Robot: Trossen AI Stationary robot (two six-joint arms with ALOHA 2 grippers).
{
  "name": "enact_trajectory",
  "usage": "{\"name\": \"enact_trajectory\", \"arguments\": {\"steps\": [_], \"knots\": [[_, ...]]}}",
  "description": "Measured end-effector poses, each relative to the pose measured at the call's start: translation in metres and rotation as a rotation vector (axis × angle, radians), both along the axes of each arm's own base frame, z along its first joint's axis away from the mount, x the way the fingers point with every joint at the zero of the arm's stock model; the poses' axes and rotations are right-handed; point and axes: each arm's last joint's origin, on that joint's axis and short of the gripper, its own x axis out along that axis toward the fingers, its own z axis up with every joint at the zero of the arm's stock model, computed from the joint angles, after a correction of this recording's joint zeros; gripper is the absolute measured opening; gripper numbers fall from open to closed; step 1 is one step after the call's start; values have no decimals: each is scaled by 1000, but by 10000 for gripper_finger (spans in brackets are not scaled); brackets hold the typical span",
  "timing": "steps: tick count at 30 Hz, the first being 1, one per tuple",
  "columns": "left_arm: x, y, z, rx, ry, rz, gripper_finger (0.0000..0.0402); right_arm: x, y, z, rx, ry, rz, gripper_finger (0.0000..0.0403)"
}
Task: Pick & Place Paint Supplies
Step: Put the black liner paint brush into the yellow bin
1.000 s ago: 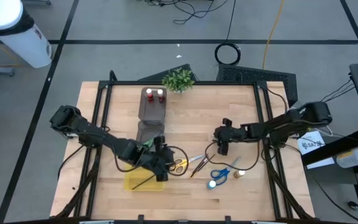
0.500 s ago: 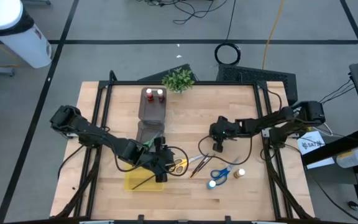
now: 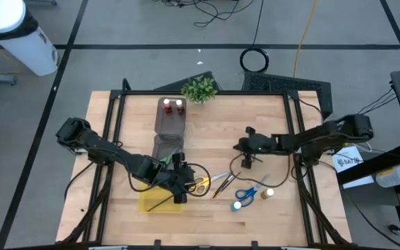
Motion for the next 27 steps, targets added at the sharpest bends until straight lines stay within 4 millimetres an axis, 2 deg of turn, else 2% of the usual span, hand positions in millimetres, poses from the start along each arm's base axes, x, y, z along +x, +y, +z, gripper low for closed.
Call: {"name": "enact_trajectory", "arguments": {"steps": [7,10,15,19,24,27], "knots": [[5,1,3,-9,-70,-1,225,4,20,44,-76,-326,128,0],[8,4,3,2,-87,-9,225,2,24,52,-75,-370,124,0],[9,7,3,-1,-81,-4,225,-4,21,39,-30,-235,-17,17],[8,6,3,0,-81,-6,225,-8,21,10,23,-13,-65,70],[9,6,3,0,-81,-5,225,-3,21,-15,45,97,-97,145],[9,7,3,0,-81,-5,225,-1,17,-27,34,142,-108,169]]}}
